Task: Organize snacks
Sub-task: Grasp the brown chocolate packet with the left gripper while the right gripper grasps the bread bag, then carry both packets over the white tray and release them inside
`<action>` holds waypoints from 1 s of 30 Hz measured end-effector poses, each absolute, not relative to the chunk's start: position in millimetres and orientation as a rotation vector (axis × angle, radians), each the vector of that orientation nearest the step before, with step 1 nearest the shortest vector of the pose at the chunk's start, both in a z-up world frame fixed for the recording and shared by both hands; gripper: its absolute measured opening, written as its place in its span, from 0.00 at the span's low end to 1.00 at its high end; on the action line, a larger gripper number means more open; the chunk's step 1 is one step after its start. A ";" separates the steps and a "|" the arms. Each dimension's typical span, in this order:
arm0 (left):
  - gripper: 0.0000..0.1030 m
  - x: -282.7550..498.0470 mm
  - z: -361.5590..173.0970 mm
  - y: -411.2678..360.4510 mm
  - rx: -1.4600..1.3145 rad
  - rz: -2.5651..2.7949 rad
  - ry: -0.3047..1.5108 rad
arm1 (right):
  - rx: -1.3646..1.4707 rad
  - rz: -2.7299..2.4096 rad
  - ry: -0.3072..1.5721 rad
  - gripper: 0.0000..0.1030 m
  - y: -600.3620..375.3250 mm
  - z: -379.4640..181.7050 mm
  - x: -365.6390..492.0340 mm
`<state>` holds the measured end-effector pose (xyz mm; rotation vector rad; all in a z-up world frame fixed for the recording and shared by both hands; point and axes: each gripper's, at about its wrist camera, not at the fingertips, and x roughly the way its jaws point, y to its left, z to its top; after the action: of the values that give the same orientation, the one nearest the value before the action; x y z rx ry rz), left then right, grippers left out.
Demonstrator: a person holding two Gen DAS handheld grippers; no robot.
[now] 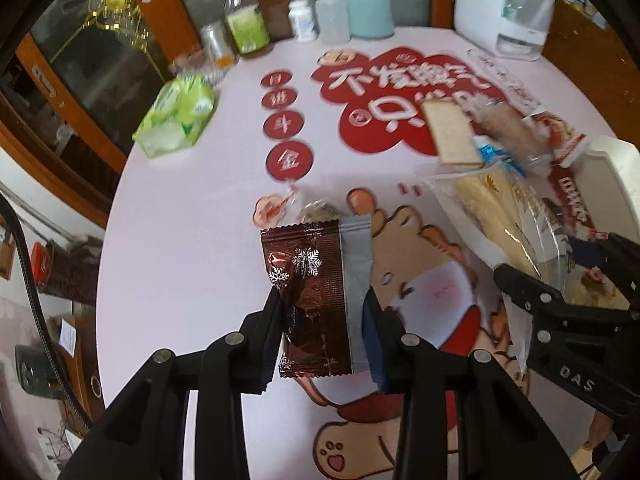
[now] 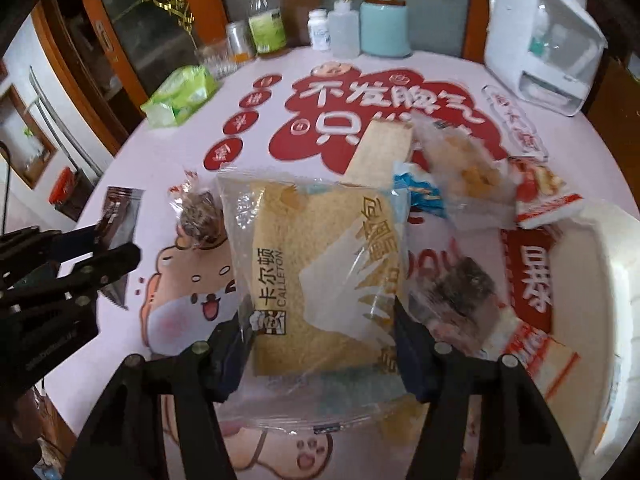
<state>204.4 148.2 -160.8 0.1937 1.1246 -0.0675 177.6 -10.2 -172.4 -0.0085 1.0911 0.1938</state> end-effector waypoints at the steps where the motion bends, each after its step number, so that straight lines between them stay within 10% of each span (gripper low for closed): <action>1: 0.34 202.8 -157.7 145.0 0.194 -0.076 1.117 | -0.004 0.188 1.076 0.61 -13.6 -165.3 172.1; 30: 0.34 121.3 -68.2 -123.2 0.335 -0.517 0.943 | 0.241 -0.265 0.883 0.61 -259.1 -73.0 22.5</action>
<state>121.3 -123.2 -68.2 0.3354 0.9427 -0.5168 22.5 -259.1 -73.0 0.2410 0.8827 -0.2647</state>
